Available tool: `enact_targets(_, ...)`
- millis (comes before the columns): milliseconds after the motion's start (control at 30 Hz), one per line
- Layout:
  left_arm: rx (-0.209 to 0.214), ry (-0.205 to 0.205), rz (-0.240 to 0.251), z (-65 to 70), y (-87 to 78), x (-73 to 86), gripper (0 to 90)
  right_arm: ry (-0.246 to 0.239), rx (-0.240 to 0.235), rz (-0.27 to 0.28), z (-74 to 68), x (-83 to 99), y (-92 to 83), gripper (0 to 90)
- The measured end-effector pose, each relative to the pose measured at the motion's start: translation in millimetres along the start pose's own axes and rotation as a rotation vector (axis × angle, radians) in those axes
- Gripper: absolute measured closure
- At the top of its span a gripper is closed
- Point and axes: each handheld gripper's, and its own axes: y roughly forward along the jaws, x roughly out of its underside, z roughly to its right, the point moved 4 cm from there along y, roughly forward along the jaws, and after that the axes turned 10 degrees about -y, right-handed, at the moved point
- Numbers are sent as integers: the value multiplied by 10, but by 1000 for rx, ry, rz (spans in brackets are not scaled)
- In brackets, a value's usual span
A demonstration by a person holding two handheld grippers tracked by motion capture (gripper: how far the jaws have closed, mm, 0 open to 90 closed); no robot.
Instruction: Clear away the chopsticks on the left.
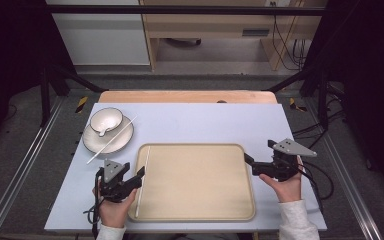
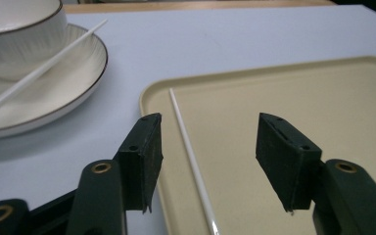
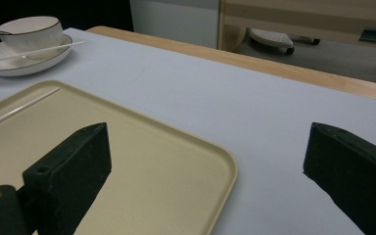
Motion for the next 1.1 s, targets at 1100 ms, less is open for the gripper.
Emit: enact_targets(1100,-20,110,-131,-1120,177,-426,226,-5,3,-15,-1,14,27,42)
